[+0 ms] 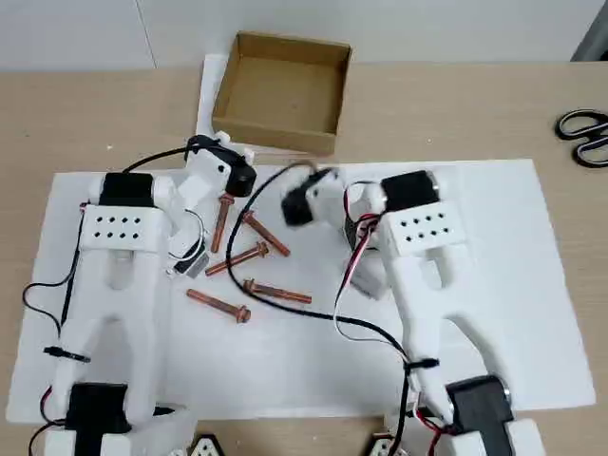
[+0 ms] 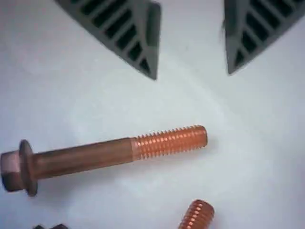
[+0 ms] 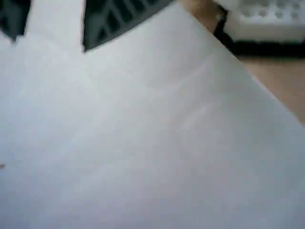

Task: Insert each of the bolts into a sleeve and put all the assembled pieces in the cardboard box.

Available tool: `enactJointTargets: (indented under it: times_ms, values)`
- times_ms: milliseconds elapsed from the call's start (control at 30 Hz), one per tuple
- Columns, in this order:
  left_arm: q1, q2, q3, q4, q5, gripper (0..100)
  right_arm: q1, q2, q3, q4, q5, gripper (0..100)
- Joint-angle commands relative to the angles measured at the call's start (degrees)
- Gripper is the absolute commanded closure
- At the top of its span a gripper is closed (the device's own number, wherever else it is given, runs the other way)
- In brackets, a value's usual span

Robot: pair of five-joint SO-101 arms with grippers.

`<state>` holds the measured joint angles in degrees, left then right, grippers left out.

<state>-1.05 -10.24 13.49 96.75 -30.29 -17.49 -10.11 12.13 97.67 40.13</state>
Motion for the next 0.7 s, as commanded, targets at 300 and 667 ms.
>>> enactJointTargets:
  times_ms: [300, 667]
  values:
    - [-0.26, -0.35, 2.15, 0.00, -5.45, 91, 1.98, 4.35, 1.23, -6.02, 15.65, 91.4]
    - [-8.62, -0.35, 2.33, -5.27, -0.44, 91, 3.82, 9.27, 1.14, -9.45, 16.79, 91.4]
